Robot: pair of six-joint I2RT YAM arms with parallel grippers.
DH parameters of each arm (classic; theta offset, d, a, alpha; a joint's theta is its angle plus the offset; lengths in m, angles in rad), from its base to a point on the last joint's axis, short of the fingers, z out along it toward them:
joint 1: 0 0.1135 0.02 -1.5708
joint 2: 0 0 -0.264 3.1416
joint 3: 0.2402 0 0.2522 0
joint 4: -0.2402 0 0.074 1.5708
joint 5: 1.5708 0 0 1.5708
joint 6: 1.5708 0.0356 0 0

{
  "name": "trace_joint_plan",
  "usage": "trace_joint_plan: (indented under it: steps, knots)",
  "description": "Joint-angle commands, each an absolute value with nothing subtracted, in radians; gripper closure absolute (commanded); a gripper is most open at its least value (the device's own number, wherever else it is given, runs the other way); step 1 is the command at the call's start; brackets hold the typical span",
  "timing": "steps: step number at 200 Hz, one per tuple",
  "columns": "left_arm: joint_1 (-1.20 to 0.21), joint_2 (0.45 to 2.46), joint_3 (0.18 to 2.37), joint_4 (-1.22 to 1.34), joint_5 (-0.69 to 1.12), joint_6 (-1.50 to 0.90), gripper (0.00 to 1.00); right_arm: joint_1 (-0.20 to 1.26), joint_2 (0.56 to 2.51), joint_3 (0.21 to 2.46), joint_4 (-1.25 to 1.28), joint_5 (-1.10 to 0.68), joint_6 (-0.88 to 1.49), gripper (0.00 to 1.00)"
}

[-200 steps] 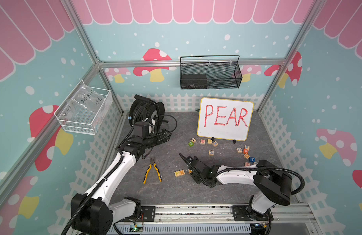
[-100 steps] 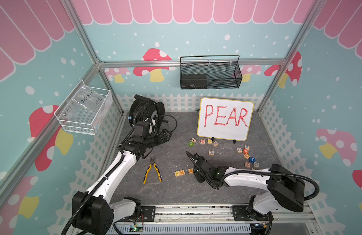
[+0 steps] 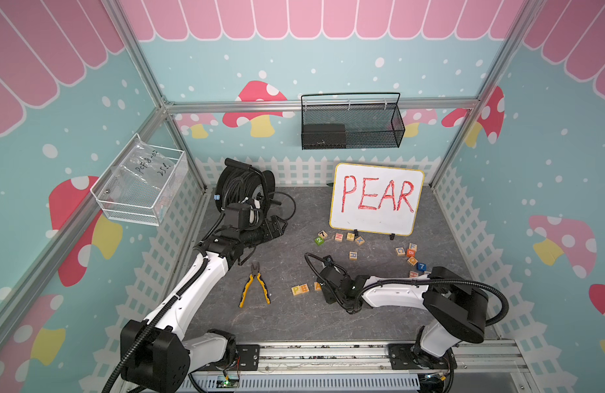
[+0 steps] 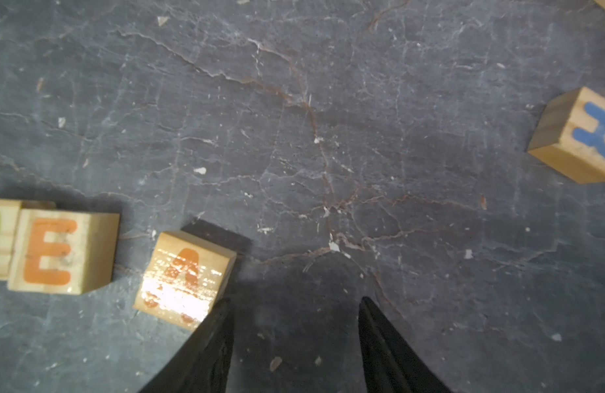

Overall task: Spell the uppercase word “pear” with letter blocks
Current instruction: Move the letter block to the center of the board.

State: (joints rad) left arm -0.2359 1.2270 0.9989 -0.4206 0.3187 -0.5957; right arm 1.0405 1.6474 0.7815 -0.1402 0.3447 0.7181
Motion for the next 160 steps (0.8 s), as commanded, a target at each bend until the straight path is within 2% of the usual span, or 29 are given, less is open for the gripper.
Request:
trace_joint_plan:
  steps: [1,160]
  knots:
    - [-0.226,1.233,0.989,-0.403,0.333,-0.601,0.04,1.039,1.683,0.792,-0.138,0.347,0.756,0.4]
    - [-0.222,1.243,0.989,-0.403,0.337,-0.601,0.04,1.041,1.706,0.797,-0.053,0.265,0.639,0.4]
